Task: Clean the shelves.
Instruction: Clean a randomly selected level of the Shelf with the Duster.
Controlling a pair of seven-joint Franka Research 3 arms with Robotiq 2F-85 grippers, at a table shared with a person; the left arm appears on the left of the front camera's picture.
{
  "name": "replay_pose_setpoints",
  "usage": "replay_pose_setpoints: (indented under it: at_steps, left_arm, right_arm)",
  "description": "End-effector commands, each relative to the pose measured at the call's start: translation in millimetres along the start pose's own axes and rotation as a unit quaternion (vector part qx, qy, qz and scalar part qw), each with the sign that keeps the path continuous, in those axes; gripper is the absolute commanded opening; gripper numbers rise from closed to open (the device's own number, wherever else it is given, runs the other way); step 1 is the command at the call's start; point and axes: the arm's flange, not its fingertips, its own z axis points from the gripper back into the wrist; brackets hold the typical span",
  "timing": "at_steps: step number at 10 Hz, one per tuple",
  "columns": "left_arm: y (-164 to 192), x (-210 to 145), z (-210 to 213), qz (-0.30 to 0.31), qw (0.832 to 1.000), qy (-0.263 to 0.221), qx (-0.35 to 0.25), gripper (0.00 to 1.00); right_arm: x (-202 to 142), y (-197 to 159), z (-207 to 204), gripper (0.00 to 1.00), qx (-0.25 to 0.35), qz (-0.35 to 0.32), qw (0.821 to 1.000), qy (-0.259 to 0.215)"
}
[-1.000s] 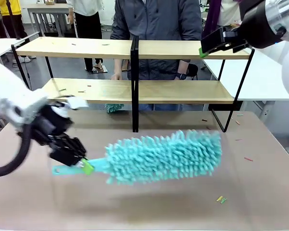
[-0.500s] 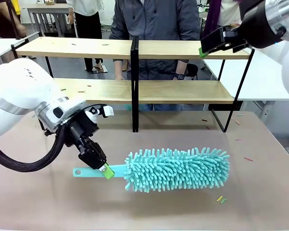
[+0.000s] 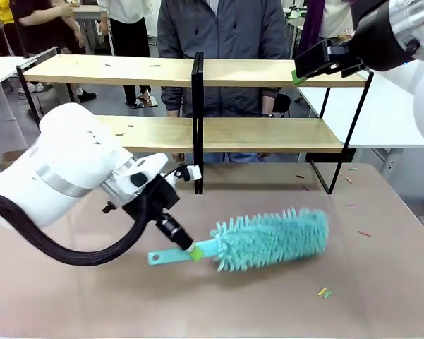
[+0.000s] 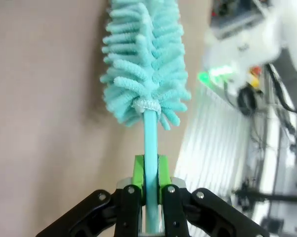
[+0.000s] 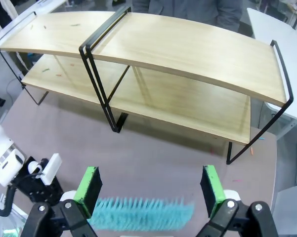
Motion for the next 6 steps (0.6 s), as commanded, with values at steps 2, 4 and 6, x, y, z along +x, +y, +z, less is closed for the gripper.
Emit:
replay_pose_setpoints:
  at_steps: [2,4,6]
  left_arm:
    - [20.3,43.9,-16.8,0.097,0.983,-0.107,0.111,0.13]
    - [31.2,54.8,-18.9,0.125,0.977,-0.126,0.121,0.13]
    - [33.1,48.4,-6.8,0.111,0.980,-0.113,0.117,0.13]
  right_arm:
    - [0.6,0.1,-0.4,1.00,0.002,-0.001,1.000,0.001]
    - [0.6,0.1,-0.4,1.00,0.002,-0.001,1.000,0.001]
    - [0.6,0.1,-0.4,1.00,0.002,-0.001,1.000,0.001]
